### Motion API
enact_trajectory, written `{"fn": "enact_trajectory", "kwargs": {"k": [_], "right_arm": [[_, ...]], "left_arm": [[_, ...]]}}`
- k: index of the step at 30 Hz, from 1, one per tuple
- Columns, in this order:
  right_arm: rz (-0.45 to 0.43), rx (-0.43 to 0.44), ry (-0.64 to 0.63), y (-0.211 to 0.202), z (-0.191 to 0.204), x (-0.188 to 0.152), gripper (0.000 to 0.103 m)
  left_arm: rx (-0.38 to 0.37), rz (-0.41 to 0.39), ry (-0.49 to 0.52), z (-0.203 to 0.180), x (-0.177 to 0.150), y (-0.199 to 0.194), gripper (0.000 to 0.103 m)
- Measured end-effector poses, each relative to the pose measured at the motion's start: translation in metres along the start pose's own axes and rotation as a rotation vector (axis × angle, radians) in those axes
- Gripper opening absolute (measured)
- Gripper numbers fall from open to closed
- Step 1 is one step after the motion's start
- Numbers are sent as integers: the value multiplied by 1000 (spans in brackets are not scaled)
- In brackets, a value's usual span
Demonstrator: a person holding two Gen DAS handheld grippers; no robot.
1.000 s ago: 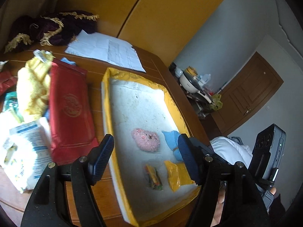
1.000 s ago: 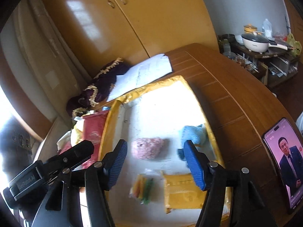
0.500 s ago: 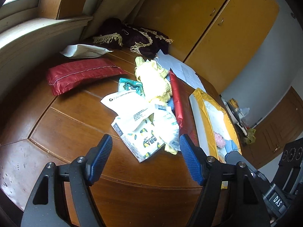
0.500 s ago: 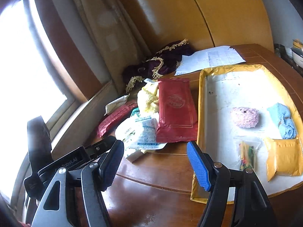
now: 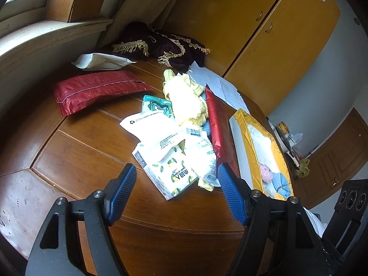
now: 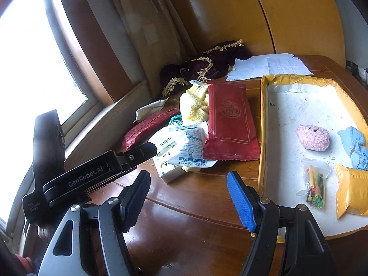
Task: Organize soft objects
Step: 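Withdraw both tools from the tray toward the remaining items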
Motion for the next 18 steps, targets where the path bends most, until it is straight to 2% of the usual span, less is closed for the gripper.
{"fn": "enact_trajectory", "kwargs": {"k": [18], "right_arm": [[-15, 20, 63, -7, -9, 1, 71]], "left_arm": [[-13, -36, 67, -18, 3, -10, 73]]}}
Point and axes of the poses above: each gripper's, at about its wrist camera, not at the fingertips, and y roughly the way its jaws point, z to its left, x to its top, the point moved 7 cm from there along y, roughly the way its jaws point, and after that the axes turned 1 degree about -z, right-handed, at the moved point
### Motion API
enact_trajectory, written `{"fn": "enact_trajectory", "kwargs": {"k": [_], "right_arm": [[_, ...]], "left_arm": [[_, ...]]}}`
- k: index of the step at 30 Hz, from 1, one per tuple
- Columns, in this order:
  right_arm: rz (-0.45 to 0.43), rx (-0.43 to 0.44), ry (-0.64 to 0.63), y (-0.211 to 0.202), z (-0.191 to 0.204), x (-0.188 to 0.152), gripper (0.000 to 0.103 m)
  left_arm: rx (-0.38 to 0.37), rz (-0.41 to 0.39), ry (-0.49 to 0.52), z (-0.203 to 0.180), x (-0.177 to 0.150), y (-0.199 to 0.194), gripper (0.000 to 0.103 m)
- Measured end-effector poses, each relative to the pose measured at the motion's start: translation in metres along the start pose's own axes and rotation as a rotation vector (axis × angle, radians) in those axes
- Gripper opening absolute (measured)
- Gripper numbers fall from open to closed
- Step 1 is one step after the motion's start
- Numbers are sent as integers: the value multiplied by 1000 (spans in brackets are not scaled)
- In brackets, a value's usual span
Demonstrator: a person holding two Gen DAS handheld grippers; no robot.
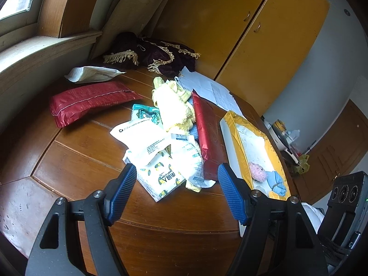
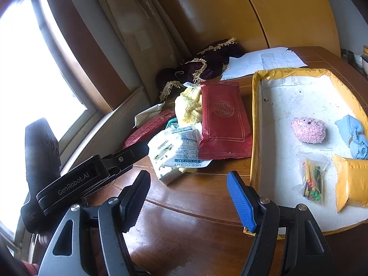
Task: Organize soft objects
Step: 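Withdraw both tools from the tray toward the remaining items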
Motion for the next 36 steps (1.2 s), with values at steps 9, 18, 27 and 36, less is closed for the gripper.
{"fn": "enact_trajectory", "kwargs": {"k": [9, 18, 27, 36], "right_arm": [[-36, -9, 19, -8, -7, 7, 72], [-57, -12, 51, -14, -16, 10, 72], [-62, -7, 61, -18, -21, 10, 72], [-71, 12, 65, -21, -26, 17, 72]], "left_arm": [[-10, 15, 10, -7, 0, 3, 73], [-22, 29, 13, -11, 1, 6, 73], [-32, 21, 11, -10, 4, 10, 73], [-83, 52, 30, -20, 3, 21, 72]]}}
Point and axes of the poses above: each gripper's, at about its wrist camera, not at the fingertips, and y roughly the way its jaws point, z to its left, x to its top, the point moved 7 cm from there along y, roughly the way its jaws point, and after that the axes turned 1 degree about -z, right-handed, at the moved point
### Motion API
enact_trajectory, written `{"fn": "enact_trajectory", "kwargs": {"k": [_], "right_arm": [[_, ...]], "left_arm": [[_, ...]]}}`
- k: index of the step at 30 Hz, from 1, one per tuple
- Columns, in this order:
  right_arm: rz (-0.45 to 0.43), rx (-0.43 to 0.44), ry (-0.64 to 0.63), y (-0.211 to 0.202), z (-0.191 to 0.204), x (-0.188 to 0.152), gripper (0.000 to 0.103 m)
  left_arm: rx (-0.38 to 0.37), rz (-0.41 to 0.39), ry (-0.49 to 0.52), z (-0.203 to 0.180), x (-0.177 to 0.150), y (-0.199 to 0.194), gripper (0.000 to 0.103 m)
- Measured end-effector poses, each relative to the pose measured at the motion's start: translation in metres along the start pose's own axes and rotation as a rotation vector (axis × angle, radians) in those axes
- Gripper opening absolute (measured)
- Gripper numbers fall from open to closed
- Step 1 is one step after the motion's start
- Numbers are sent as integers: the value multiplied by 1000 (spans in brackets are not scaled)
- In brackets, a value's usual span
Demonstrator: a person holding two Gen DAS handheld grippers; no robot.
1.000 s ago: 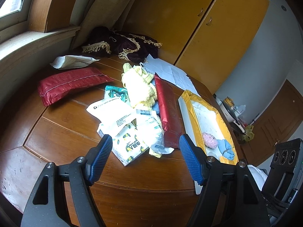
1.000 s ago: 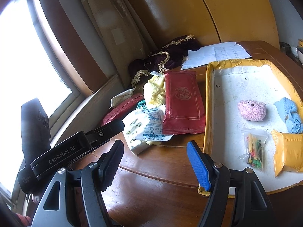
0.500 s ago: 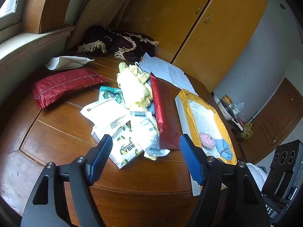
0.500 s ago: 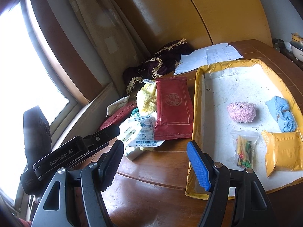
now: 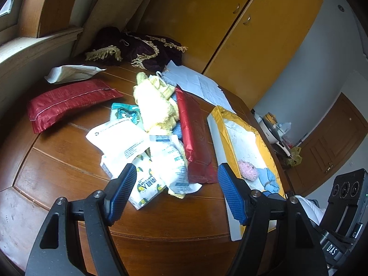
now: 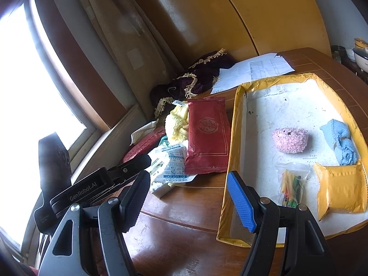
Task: Organize soft objects
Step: 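Withdraw both tools from the tray toward the remaining items, then grasp the white desiccant bag with left tool while right tool grasps the red packet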
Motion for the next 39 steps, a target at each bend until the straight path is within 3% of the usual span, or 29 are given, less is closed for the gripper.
{"fn": "enact_trajectory", "kwargs": {"k": [2, 5, 7, 9, 18, 25, 29, 31, 35, 39], "right_arm": [[8, 3, 3, 2, -1, 2, 72], [30, 14, -3, 7, 1, 9, 72], [61, 12, -30, 16, 6, 15, 72], [94, 6, -55, 25, 12, 24, 72], [200, -152, -126, 93, 15, 59, 72], [330, -326, -165, 157, -8, 62, 71], [362, -377, -139, 168, -23, 54, 54], [354, -390, -140, 168, -25, 53, 52], [334, -388, -178, 165, -15, 52, 25], [282, -378, -183, 147, -6, 54, 17]], "left_arm": [[-4, 7, 19, -4, 3, 7, 70], [61, 17, 23, 0, 7, 24, 57], [74, 21, 23, 2, 8, 32, 55], [110, 39, 30, 6, 7, 41, 36], [55, 36, -12, 17, 0, 36, 24], [32, 25, -59, 28, -2, 23, 23], [36, 25, -71, 33, -2, 21, 23], [38, 27, -69, 33, -2, 21, 23], [38, 32, -68, 30, -3, 19, 23], [32, 35, -65, 26, -5, 16, 23]]}}
Point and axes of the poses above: each gripper's, at about its wrist camera, not at the fingertips, and y roughly the way its jaws point, z to its left, x to its top, the point moved 7 cm from there along y, roughly the way its jaws point, and after that the axes turned 1 degree about -z, right-handed, at the moved point
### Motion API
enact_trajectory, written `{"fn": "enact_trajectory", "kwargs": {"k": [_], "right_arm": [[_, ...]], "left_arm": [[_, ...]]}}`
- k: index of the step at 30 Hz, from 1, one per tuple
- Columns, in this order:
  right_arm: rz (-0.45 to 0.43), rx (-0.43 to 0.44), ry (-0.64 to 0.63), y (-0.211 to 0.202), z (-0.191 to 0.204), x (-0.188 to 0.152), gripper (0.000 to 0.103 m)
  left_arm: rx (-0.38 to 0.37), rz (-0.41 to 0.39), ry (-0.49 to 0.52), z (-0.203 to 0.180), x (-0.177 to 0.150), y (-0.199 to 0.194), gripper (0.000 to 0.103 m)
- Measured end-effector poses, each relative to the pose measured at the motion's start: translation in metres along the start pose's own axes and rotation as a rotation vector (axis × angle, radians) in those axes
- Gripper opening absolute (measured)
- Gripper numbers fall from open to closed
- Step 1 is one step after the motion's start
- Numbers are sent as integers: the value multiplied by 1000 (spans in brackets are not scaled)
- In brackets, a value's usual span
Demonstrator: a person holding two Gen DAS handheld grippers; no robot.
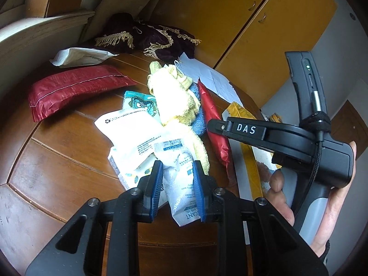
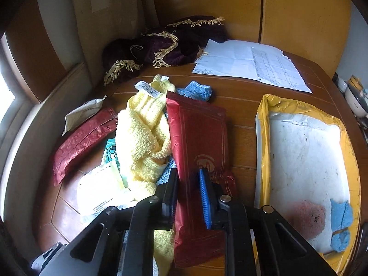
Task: Organize soft objects
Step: 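Grasp the white desiccant bag with left tool while right tool grasps the red packet, then carry the desiccant bag and red packet into the tray and open both tools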
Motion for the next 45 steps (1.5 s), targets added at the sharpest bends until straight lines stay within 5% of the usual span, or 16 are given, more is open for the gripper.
{"fn": "enact_trajectory", "kwargs": {"k": [7, 12, 24, 35, 45], "right_arm": [[-115, 128, 91, -60, -10, -8, 14], [-226, 146, 73, -113, -18, -13, 13], [-321, 121, 137, -169, -92, -26, 13], [-268, -136, 223, -123, -172, -23, 13], [-214, -173, 232, -78, -176, -31, 14]], "left_arm": [[-50, 0, -6, -11, 1, -10, 23], [-112, 25, -15, -28, 4, -18, 23], [-218, 49, 102, -106, 18, -22, 23], [-185, 146, 214, -153, 30, 55, 23], [-91, 238, 255, -158, 16, 125, 23]]}}
Point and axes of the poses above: each gripper's, at about its wrist camera, not at the fingertips, and y roughly the way its jaws point, z to its left, x to its top, the point moved 7 cm from there along y, roughly the way its jaws point, and after that the axes turned 1 degree about -z, right-handed, at the moved point
